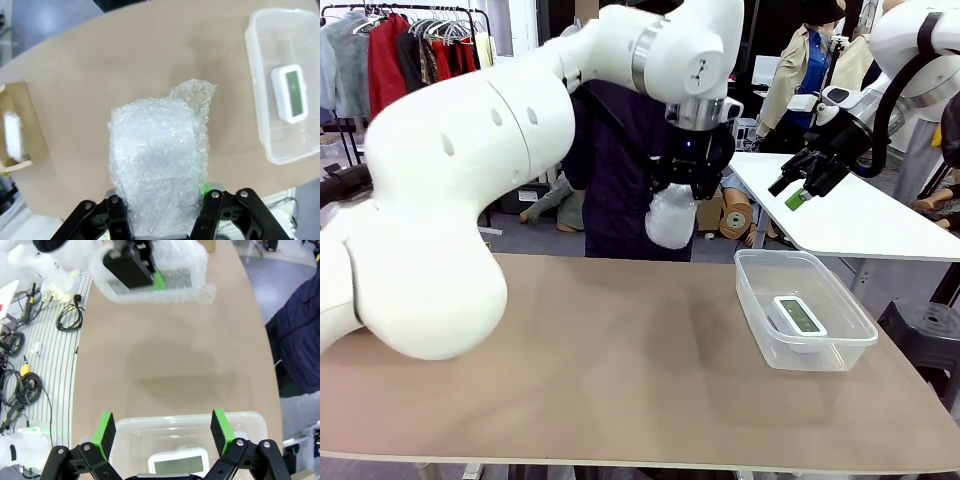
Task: Separate and place wrapped and unwrapped clocks.
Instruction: Pick up the Digital clock indicated by the person.
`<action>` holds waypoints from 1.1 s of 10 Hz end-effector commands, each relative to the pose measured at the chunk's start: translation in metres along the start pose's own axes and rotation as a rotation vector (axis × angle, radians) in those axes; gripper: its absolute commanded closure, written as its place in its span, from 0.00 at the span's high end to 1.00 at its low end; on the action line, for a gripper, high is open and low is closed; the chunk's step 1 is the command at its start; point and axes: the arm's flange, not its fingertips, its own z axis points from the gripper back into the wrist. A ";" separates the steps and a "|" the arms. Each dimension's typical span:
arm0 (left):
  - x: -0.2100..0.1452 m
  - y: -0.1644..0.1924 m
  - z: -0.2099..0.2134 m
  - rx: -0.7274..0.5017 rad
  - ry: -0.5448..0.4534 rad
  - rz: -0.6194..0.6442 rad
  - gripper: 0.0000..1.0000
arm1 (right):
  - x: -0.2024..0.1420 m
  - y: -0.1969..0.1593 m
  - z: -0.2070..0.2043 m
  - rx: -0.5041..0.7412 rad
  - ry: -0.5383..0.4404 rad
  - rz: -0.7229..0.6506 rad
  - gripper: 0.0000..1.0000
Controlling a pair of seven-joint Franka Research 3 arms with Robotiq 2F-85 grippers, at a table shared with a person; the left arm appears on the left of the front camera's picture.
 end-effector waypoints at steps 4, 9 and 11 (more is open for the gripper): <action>-0.115 0.082 0.007 -0.040 -0.056 0.061 0.00 | 0.001 0.002 0.000 0.000 0.018 0.005 1.00; -0.010 0.022 0.061 -0.041 -0.039 0.035 0.00 | 0.001 0.002 0.000 0.000 0.018 0.005 1.00; -0.010 0.022 0.061 -0.041 -0.039 0.035 0.00 | 0.001 0.002 0.000 0.000 0.018 0.005 1.00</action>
